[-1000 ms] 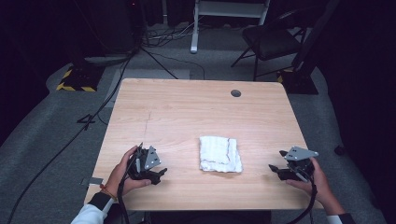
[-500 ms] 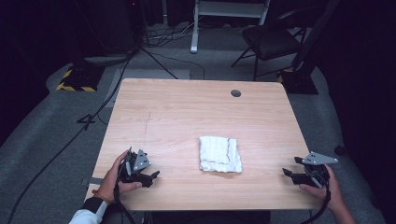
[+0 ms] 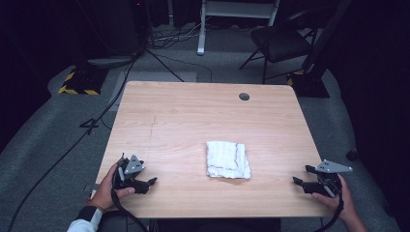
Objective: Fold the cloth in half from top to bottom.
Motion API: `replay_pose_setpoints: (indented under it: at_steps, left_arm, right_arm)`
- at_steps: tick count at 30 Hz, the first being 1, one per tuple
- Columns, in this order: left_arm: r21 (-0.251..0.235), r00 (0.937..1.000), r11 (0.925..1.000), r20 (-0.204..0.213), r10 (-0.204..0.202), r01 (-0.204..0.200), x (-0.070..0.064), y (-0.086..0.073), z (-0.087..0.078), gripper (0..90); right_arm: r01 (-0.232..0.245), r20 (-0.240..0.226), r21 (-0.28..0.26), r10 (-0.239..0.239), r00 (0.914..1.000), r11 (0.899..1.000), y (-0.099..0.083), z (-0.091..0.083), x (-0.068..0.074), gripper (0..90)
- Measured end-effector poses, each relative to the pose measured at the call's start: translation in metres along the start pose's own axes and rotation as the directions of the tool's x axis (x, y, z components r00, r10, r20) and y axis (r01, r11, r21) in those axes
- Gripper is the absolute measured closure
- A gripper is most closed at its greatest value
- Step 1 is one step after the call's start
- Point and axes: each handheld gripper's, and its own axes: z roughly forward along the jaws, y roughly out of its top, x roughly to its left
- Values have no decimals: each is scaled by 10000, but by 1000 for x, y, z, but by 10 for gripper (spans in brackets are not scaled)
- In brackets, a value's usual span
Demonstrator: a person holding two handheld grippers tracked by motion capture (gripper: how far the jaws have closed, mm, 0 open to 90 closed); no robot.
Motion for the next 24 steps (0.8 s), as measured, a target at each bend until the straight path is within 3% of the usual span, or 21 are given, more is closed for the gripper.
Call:
replay_pose_setpoints:
  at_steps: [1,9,24]
  left_arm:
    - [-98,9996,9997,171,-215,217,2,-2,0,183]
    - [-68,9992,9992,35,-399,399,0,-3,0,177]
    - [-48,9989,9990,-106,-454,453,-1,-3,-1,173]
  right_arm:
    - [-61,73,-1,61,10000,10000,0,1,0,234]
    - [-462,61,-68,462,9989,9989,-2,4,-1,205]
    - [-475,110,-60,476,9988,9989,-1,5,-1,193]
